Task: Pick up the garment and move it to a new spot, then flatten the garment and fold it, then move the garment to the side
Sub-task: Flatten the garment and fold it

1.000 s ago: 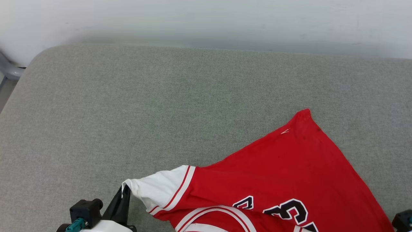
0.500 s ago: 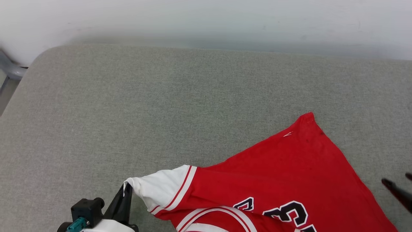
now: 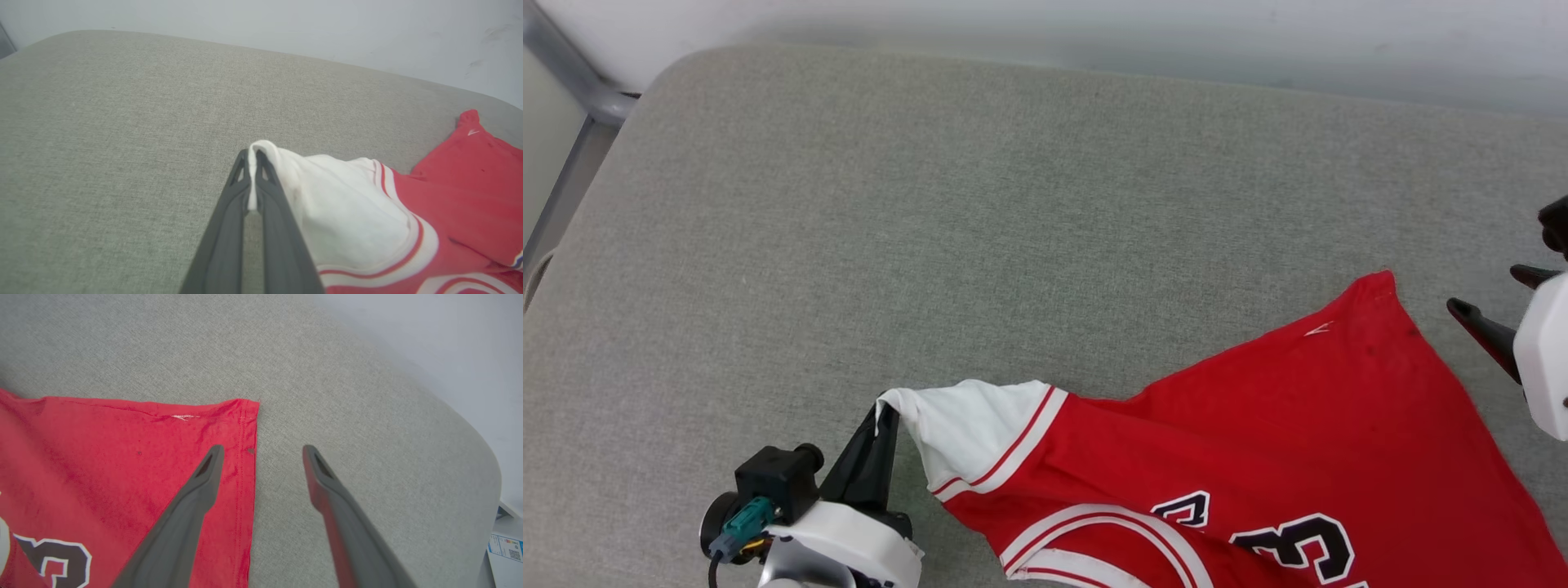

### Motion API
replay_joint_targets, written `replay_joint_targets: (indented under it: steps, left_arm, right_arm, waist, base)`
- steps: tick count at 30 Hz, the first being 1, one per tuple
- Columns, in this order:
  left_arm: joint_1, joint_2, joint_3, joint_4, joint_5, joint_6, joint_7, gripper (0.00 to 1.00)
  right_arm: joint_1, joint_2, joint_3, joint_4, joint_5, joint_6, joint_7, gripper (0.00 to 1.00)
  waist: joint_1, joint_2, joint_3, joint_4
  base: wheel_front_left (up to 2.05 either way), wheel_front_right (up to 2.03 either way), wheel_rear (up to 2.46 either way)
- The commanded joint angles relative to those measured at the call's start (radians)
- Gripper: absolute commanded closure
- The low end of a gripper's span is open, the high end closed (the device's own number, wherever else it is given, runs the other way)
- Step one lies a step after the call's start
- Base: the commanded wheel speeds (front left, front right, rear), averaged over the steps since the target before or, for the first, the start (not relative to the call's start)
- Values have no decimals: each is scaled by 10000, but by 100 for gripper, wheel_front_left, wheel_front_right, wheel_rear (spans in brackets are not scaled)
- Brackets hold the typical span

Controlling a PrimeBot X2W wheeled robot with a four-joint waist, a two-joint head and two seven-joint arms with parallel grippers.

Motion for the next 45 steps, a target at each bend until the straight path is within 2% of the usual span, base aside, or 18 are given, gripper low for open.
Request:
replay_joint_targets:
  steps: [1, 7, 14, 23, 24, 25, 26, 27, 35, 45]
  left_arm:
    - [-248, -81, -53, 22, 74, -52, -64, 100]
    - [-717, -222, -247, 132, 175, -211, -187, 100]
    - [-1132, -392, -368, 278, 226, -362, -308, 100]
    - [-1456, -524, -391, 617, 278, -489, -432, 100]
    - [-1461, -521, -375, 641, 279, -491, -443, 100]
    - [-1449, -511, -359, 669, 278, -492, -454, 100]
    - [-1449, -511, -359, 669, 278, -492, -454, 100]
    - [-1420, -494, -345, 699, 279, -487, -459, 100]
    - [-1154, -304, -265, 798, 327, -441, -473, 100]
    - [-1498, 396, 8, -124, 524, -298, -198, 100]
  right_arm:
    - [-556, -65, 442, 308, -60, -12, 323, 0]
    - [-2065, 23, 1868, 2014, -364, -10, 1133, 0]
    - [-3022, 172, 2874, 3817, -549, -12, 928, 0]
    - [-2491, 260, 4366, 5190, 56, 10, 562, 0]
    - [-2469, 227, 4537, 5176, 132, 17, 496, 37]
    - [-2514, 193, 4639, 5167, 204, 20, 386, 87]
    - [-2514, 193, 4639, 5167, 204, 20, 386, 87]
    - [-2588, 165, 4702, 5171, 298, 30, 281, 100]
    - [-3514, 362, 4031, 5304, 685, -15, -1742, 100]
    - [-2993, 564, 3198, 4583, 980, -15, -4051, 100]
  waist:
    - [-1, 0, 296, 264]
    - [-1, 0, 772, 611]
    - [-1, 0, 1300, 949]
    - [-1, 0, 1543, 1062]
    - [-1, 0, 1524, 1041]
    - [-1, 0, 1495, 1012]
    - [-1, 0, 1495, 1012]
    - [-1, 0, 1447, 973]
    - [-1, 0, 652, 572]
    - [-1, 0, -642, -59]
  base:
    - [0, 0, 0]
    - [0, 0, 0]
    - [0, 0, 0]
    - [0, 0, 0]
    - [0, 0, 0]
    - [0, 0, 0]
    - [0, 0, 0]
    - [0, 0, 0]
    - [0, 0, 0]
    - [0, 0, 0]
